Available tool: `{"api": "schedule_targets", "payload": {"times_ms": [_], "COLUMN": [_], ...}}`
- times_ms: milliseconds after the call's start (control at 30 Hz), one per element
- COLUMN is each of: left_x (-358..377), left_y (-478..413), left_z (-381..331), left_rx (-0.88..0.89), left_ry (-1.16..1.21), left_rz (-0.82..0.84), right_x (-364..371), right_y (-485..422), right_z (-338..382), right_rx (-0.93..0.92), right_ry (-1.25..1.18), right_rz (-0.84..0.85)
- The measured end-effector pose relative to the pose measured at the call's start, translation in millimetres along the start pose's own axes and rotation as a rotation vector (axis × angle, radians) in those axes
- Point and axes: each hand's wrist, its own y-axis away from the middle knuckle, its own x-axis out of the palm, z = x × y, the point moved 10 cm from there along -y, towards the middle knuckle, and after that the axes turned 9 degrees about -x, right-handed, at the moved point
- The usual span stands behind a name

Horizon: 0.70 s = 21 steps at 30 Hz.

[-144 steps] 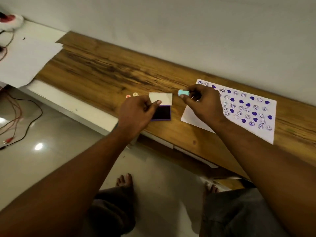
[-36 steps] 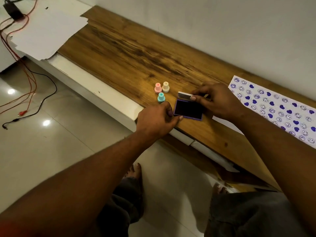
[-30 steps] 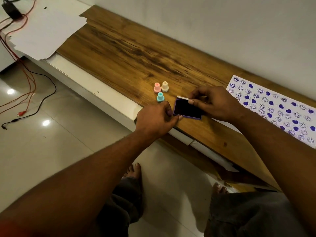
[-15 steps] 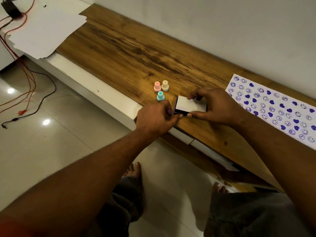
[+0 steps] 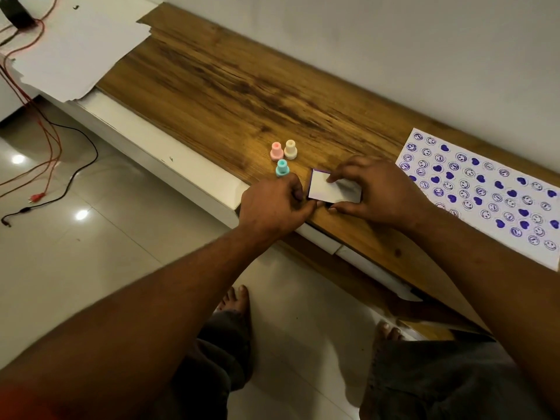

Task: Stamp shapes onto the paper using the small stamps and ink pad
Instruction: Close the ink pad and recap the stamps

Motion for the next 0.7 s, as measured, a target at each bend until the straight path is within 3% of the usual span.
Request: {"api": "schedule_targets", "payload": {"times_ms": [700], "left_x": [-7.0], "left_y": [1.6], "left_z": [-6.2], "left_rx": [-0.009], "left_ry": [-0.002], "left_rz": [-0.045], "right_x": [3.6], "right_y": [-2.3], "right_z": [4.9], "right_rx": [-0.007], "right_ry": [0.032], "right_rz": [-0.016]}}
